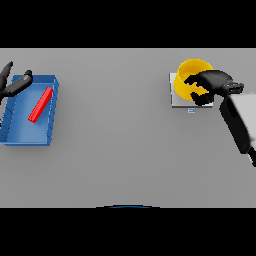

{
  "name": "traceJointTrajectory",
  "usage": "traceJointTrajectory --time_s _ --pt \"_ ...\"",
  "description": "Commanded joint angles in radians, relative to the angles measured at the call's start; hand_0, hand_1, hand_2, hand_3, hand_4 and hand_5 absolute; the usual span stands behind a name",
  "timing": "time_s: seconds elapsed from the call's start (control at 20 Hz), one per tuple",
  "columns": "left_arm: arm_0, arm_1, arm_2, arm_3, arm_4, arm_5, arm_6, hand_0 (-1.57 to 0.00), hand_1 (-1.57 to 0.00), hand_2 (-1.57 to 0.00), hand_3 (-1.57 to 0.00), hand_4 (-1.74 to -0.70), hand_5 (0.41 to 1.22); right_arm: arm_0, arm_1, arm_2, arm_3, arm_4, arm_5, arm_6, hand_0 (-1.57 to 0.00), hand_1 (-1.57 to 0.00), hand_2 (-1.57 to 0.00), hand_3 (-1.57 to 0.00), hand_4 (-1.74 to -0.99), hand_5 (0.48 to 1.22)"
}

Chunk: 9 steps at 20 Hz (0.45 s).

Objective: Pick up the red beaker and tilt it to pour out 1 green nut into yellow bowl. Pick up the yellow bowl and place it on the metallic measuring scale.

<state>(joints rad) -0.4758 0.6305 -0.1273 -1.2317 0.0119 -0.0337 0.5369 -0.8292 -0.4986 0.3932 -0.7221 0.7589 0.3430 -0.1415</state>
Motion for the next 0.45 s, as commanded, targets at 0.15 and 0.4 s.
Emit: traceJointTrajectory --time_s 0.15,0.4 --pt "0.004 -0.003 -0.004 -0.013 -0.002 0.007 0.012 0.0 0.0 0.0 0.0 -0.83 0.752 -0.008 0.0 0.018 0.01 0.018 0.009 0.003 -0.2 -0.19 -0.15 -0.13 -1.435 0.817" --pt "0.008 -0.001 -0.007 -0.026 -0.001 0.003 0.01 0.0 0.0 0.0 0.0 -0.83 0.76 0.002 -0.002 0.021 -0.006 0.015 0.038 0.03 -0.06 -0.06 -0.05 -0.04 -1.39 0.779"
